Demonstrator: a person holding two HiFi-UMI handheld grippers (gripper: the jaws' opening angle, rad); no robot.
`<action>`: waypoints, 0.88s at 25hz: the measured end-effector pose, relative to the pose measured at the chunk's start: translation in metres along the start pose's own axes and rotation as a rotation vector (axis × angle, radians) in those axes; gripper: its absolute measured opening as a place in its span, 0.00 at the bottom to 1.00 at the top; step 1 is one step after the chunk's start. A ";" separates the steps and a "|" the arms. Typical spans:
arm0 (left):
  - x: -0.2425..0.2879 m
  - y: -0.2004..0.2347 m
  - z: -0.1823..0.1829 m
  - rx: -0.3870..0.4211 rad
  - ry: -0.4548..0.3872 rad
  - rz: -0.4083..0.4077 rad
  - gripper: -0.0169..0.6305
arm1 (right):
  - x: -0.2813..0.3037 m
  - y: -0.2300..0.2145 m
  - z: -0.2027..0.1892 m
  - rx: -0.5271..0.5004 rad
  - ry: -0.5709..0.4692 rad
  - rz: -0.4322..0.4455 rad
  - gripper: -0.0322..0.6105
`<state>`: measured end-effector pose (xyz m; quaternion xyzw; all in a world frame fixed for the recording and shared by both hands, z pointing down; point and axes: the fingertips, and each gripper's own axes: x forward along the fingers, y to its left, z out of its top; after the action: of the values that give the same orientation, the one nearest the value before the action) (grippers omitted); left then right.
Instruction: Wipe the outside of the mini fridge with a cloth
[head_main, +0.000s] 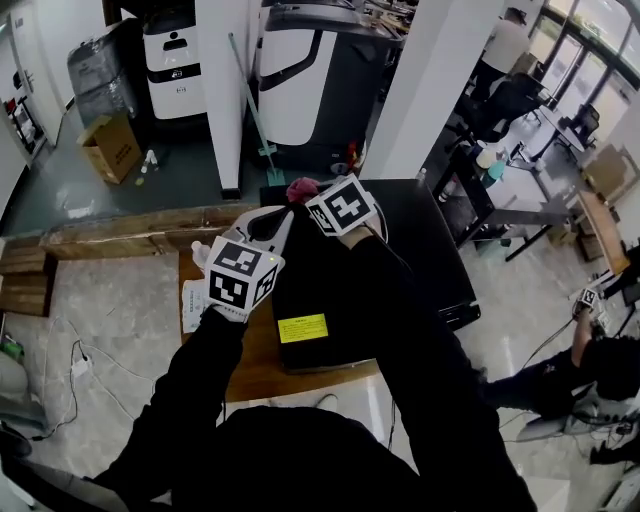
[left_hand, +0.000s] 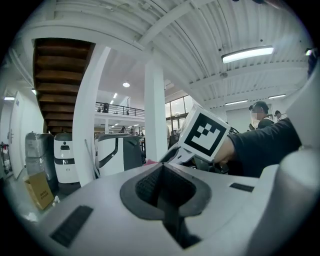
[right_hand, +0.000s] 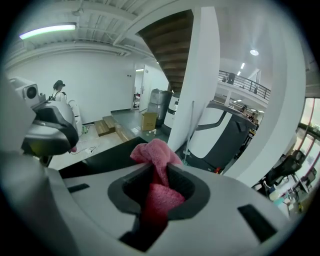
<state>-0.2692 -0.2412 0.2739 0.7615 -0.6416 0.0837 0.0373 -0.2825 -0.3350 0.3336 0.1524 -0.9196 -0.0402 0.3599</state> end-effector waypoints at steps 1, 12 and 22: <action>0.003 -0.005 0.006 0.011 0.000 -0.007 0.04 | -0.004 -0.006 -0.004 0.007 0.004 -0.007 0.17; 0.049 -0.111 0.040 0.077 0.000 -0.175 0.04 | -0.059 -0.087 -0.072 0.083 0.029 -0.121 0.17; 0.073 -0.170 0.047 0.097 -0.004 -0.224 0.04 | -0.108 -0.179 -0.137 0.158 0.056 -0.249 0.17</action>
<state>-0.0867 -0.2904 0.2494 0.8295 -0.5478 0.1086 0.0081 -0.0698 -0.4665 0.3318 0.2942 -0.8835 -0.0078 0.3643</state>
